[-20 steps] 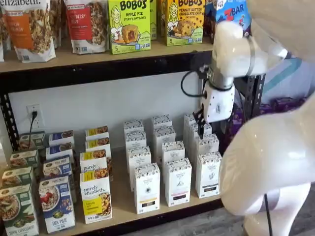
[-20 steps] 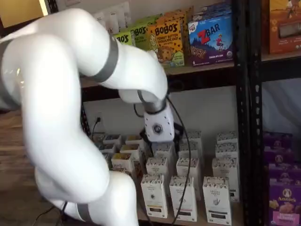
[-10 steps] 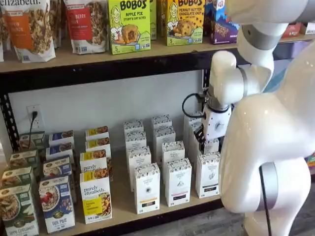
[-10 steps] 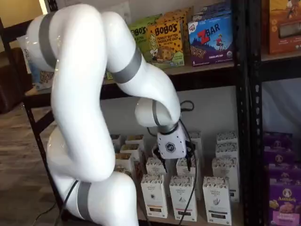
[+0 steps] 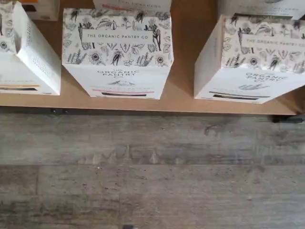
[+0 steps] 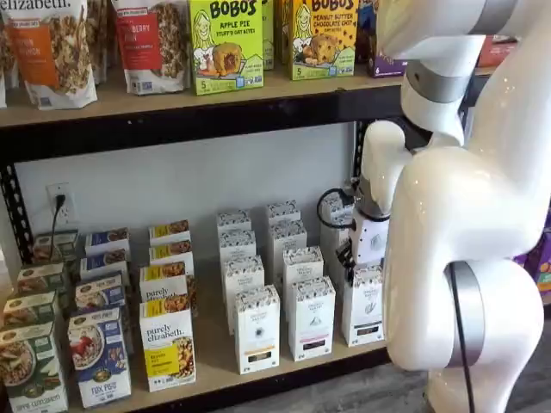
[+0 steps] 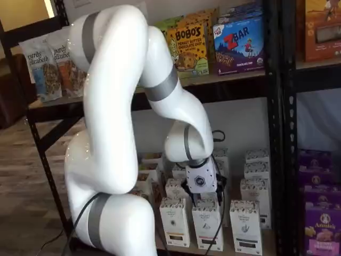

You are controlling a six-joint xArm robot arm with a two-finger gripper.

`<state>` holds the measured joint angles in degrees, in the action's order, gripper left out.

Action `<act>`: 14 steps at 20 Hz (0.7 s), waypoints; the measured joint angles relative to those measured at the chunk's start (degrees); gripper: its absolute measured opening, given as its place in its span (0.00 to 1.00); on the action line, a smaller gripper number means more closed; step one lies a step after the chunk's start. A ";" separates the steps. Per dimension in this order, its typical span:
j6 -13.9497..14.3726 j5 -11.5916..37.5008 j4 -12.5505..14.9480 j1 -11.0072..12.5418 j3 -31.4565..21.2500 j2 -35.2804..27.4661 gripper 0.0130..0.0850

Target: Pick up the white box with a green strip in the middle, on the bottom shelf, the sixth box from the left

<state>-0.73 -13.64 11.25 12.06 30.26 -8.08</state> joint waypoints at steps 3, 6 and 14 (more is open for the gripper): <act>0.69 0.49 0.18 -0.56 2.75 -4.47 1.00; 1.01 4.49 0.03 -0.96 5.18 -10.25 1.00; -2.66 9.29 -2.91 -0.08 11.48 -19.99 1.00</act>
<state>-3.39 -4.35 8.34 11.98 41.73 -28.07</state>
